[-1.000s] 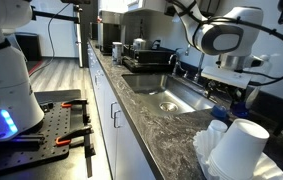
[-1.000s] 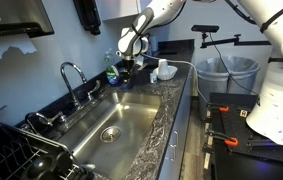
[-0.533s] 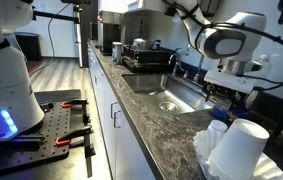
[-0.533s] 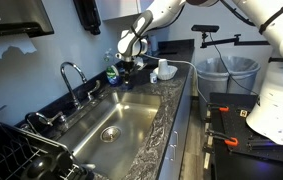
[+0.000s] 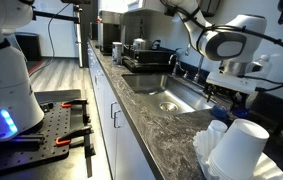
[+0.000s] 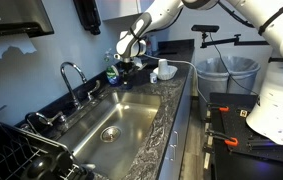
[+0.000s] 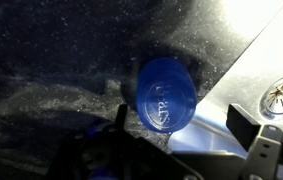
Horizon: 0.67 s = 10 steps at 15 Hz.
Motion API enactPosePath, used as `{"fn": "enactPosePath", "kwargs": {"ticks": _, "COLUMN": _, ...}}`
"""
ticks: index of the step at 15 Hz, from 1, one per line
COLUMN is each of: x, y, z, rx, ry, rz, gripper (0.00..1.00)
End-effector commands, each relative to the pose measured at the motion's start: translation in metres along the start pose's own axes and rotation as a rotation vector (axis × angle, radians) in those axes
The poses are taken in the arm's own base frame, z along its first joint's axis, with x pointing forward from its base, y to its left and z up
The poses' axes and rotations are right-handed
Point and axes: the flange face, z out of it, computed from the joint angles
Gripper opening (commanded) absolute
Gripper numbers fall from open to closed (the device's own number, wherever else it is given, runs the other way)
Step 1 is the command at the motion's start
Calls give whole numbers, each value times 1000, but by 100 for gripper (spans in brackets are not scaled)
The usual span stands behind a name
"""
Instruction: Move the blue object to the right.
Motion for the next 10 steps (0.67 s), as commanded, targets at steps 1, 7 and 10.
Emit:
{"fn": "enactPosePath", "kwargs": {"ticks": 1, "x": 9, "y": 3, "z": 6, "rx": 1, "ry": -29, "rz": -39, "gripper": 100}}
{"fn": "enactPosePath", "kwargs": {"ticks": 7, "x": 12, "y": 10, "z": 15, "rx": -23, "ry": -62, "rz": -71, "gripper": 100}}
{"fn": "enactPosePath", "kwargs": {"ticks": 10, "x": 14, "y": 11, "z": 18, "rx": -30, "ry": -68, "rz": -83, "gripper": 66}}
